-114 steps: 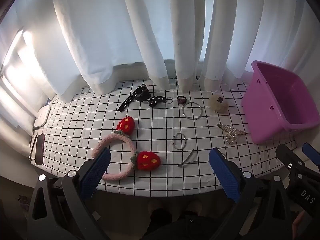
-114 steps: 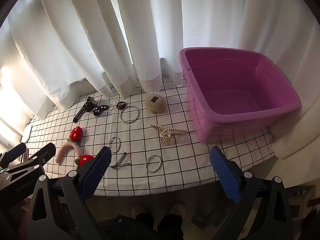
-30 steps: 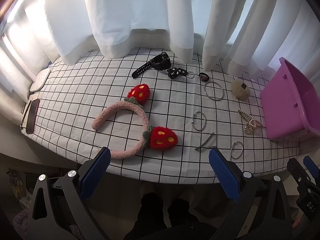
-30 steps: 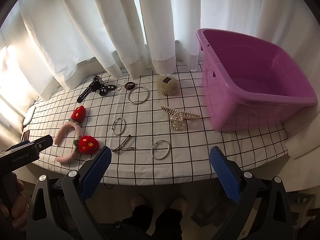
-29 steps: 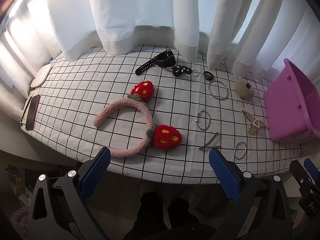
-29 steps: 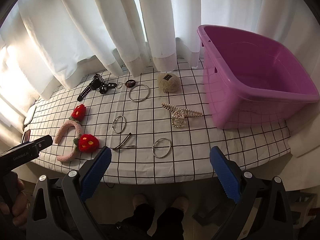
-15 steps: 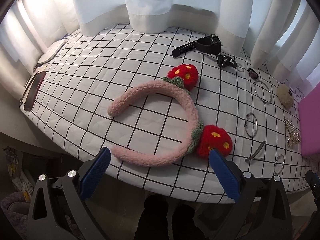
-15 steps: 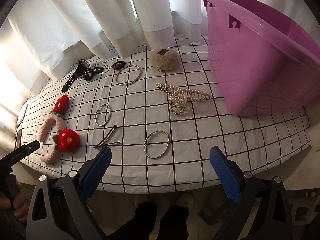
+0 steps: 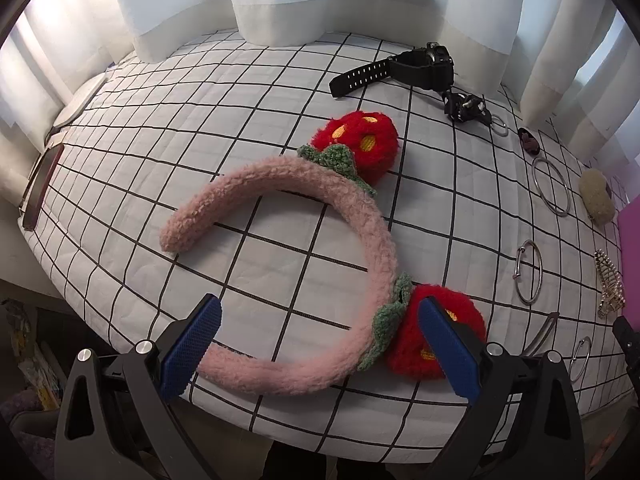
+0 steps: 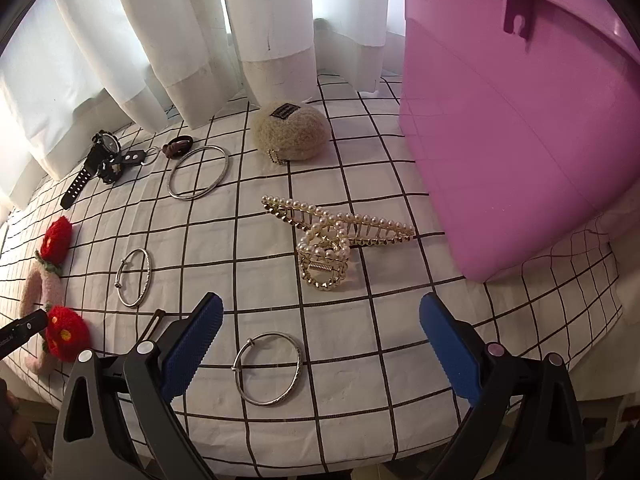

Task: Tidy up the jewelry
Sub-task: 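Reach the left tool to the pink headband while the right tool reaches the pearl clip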

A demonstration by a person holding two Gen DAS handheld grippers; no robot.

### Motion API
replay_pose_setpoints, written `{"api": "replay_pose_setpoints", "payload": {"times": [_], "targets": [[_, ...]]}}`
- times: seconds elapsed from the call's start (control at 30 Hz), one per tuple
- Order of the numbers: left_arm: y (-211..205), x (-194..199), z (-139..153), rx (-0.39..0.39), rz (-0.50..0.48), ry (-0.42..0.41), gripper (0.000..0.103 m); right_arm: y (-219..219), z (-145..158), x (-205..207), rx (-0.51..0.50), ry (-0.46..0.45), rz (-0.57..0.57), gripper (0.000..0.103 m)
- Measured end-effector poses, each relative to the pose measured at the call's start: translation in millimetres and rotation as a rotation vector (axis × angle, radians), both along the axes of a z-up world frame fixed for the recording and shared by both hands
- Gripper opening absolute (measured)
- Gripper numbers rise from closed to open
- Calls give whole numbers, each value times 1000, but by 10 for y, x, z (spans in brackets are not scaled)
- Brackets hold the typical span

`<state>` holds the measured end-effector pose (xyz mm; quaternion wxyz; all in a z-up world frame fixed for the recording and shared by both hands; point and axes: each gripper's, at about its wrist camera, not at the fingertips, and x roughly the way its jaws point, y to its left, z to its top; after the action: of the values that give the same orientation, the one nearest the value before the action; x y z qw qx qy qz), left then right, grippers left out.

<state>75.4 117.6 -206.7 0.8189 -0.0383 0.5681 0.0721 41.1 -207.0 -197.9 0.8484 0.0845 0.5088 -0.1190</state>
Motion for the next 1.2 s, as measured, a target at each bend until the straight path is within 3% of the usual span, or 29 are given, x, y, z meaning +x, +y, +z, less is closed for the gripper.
{"api": "replay_pose_setpoints", "payload": {"times": [0.4, 0.97, 1.2], "targets": [[-36, 163, -113, 16, 11, -18, 97, -148, -244, 208, -5, 25, -143, 94], [-19, 369, -324, 8, 26, 16, 97, -138, -414, 420, -1, 42, -174, 94], [-5, 377, -354, -19, 42, -16, 97, -166, -449, 466, -19, 15, -183, 94]]}}
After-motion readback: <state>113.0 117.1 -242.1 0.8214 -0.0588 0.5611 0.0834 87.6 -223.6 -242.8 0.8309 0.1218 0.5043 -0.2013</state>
